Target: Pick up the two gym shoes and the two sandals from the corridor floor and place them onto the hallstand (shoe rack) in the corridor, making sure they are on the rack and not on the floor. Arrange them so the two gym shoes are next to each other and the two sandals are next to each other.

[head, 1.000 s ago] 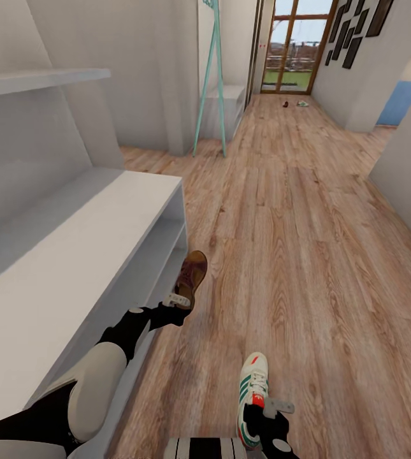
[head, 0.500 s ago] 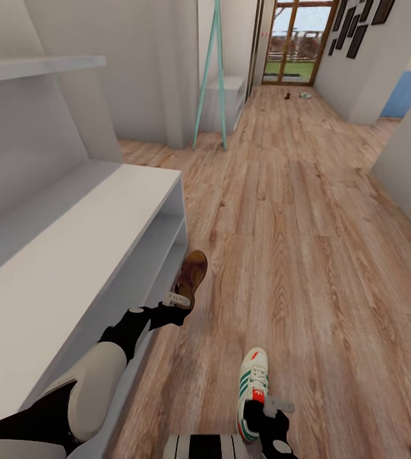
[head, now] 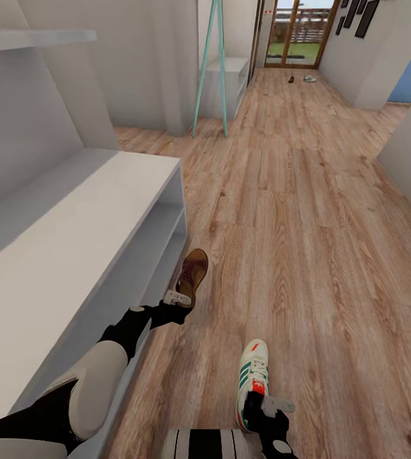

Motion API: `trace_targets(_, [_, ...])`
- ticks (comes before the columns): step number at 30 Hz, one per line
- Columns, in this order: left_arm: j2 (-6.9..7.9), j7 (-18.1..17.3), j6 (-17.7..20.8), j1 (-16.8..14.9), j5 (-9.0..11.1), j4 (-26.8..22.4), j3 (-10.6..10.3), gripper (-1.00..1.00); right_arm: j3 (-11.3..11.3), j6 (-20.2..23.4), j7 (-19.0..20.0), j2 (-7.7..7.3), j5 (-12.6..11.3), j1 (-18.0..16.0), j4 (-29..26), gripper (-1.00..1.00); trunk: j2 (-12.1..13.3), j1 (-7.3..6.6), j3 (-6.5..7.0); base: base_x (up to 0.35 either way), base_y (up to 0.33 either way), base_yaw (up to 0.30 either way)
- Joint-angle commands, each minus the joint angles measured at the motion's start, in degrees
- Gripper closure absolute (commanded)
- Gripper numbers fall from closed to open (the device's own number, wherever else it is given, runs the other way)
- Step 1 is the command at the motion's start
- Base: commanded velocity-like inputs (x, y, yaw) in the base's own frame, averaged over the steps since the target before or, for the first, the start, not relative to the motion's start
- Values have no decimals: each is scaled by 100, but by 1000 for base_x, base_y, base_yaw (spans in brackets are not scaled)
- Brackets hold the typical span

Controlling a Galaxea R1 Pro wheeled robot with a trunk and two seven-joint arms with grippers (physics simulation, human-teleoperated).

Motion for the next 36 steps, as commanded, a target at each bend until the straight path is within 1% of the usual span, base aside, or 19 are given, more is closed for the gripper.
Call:
trace_targets(1, [-8,-36,52,-5,-17,-14,47,100,-43,-15,-14,4,60,-4,4,-100,-2,-1,-4,0,0,0])
trace_targets(25, [-2,-36,52,-17,-16,-12,53,100,-46,-15,-14,4,58,-6,-5,-100,-2,-1,-4,0,0,1])
trace_targets(31, [4,-36,141,-16,-16,-13,50,100,-51,-16,-14,4,54,-5,-13,-100,-2,-1,-10,0,0,144])
trace_targets(36, [6,-36,172,-11,-17,-16,51,100,-51,-16,-14,4,53,-5,-14,-100,-2,-1,-11,0,0,29])
